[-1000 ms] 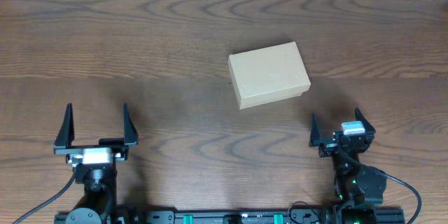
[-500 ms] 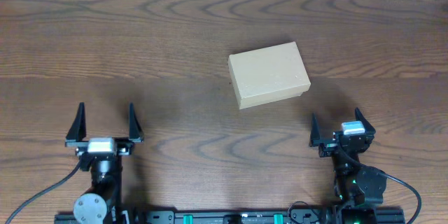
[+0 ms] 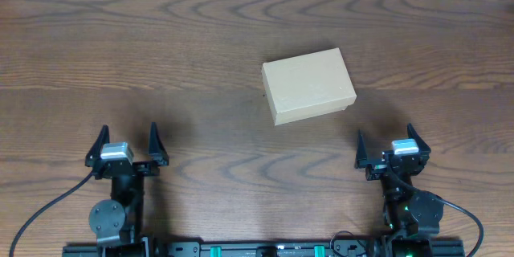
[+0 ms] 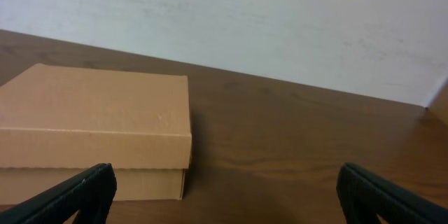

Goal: Pack container

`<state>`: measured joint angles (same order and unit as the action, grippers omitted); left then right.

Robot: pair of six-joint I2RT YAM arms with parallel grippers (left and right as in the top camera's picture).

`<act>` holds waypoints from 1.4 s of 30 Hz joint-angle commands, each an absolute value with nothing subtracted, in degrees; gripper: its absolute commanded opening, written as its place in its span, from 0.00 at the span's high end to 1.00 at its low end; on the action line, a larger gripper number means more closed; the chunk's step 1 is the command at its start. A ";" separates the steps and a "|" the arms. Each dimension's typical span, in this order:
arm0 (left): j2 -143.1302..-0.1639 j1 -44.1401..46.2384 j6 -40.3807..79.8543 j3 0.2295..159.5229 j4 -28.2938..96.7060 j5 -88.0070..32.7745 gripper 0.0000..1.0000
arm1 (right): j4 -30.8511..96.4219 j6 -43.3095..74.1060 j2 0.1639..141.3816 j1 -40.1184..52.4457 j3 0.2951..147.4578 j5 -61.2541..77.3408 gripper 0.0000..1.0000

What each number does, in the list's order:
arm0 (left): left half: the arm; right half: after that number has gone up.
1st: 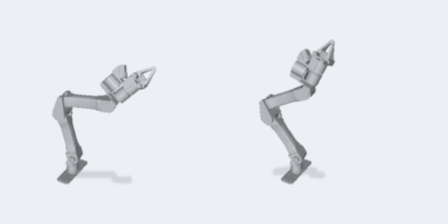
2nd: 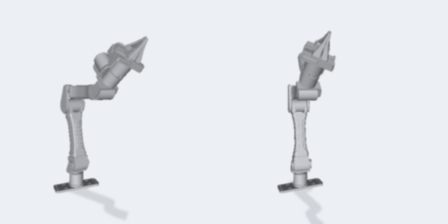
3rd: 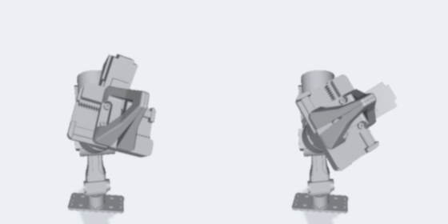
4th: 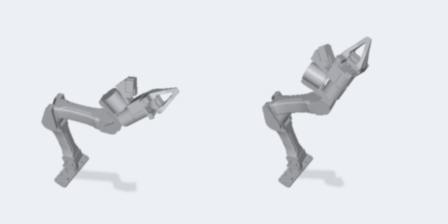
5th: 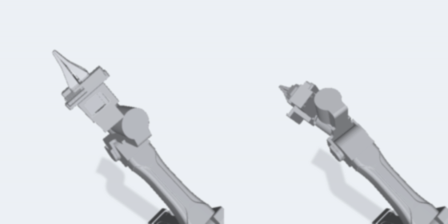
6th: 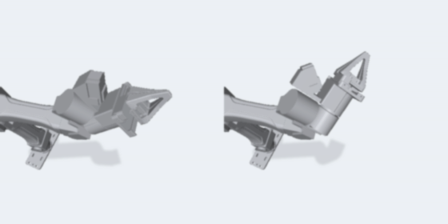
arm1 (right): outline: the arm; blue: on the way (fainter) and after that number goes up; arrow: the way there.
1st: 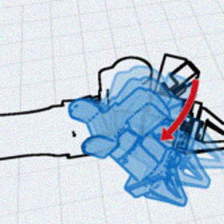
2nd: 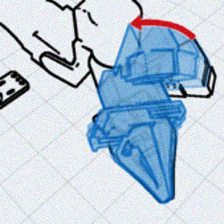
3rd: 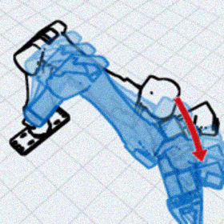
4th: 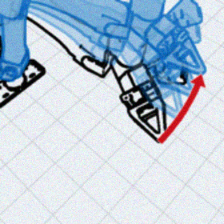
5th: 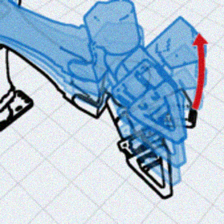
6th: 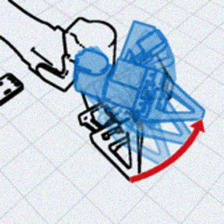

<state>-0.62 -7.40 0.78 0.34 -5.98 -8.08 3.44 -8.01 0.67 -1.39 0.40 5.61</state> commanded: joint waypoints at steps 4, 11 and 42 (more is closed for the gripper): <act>-0.19 -7.42 3.44 0.27 1.67 -7.03 0.05 | 3.70 -8.64 0.32 -1.96 0.32 5.82 0.01; -0.19 -7.44 2.57 0.27 3.95 -5.85 0.05 | 3.70 -8.64 0.32 -1.96 0.32 5.82 0.01; -0.21 -7.44 2.59 0.27 3.88 -5.80 0.05 | 3.70 -8.62 0.32 -1.96 0.32 5.82 0.01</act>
<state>-0.62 -7.40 2.79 0.80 1.13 -5.56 3.46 -8.01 0.67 -1.39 0.40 5.58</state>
